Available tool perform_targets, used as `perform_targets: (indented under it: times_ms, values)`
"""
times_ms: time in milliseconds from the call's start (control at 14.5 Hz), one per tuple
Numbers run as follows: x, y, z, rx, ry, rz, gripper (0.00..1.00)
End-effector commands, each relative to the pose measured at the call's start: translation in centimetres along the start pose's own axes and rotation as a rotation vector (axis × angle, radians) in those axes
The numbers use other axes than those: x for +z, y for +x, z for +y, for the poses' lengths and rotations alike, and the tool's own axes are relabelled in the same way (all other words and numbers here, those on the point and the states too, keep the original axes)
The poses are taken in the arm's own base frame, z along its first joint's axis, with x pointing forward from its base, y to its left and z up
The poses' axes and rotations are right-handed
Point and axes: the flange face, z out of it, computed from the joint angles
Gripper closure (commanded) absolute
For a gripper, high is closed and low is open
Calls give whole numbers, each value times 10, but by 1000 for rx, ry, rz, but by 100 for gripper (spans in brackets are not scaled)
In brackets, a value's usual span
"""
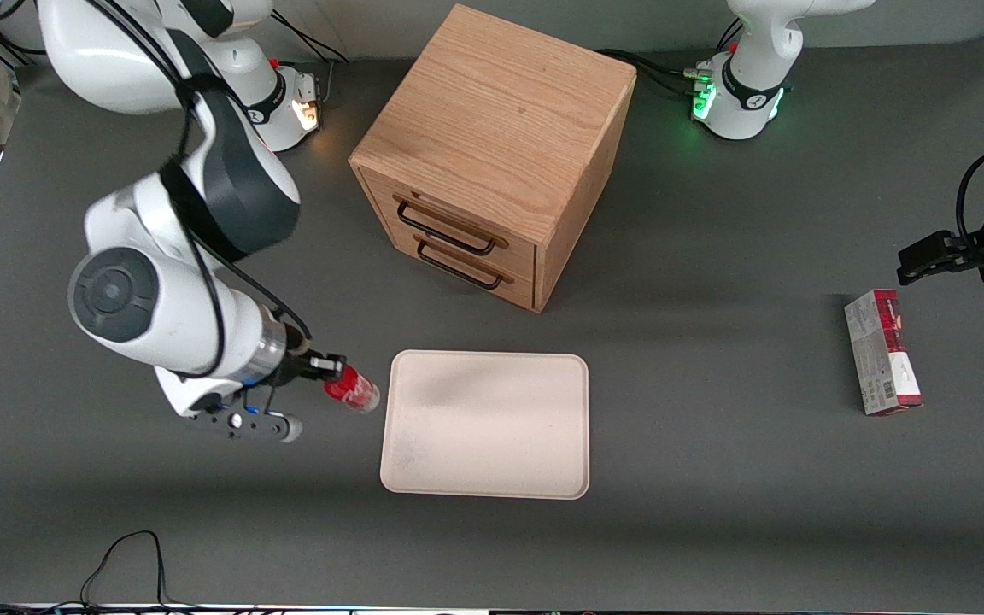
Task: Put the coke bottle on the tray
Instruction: 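Carry the held bottle over to the white tray, then set the bottle upright on the tray and open the right gripper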
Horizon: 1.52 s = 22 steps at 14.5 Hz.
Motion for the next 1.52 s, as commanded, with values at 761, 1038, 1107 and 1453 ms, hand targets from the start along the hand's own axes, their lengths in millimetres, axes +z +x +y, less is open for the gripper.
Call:
perform_targets:
  times_ms: [761,1038,1107,1453]
  values:
    - [114,26,-46,47,-5,130,100]
    - [122,27,-45,48,-3,128,82]
    - [123,26,-46,46,-5,128,1]
    - [122,27,-45,52,-5,125,0]
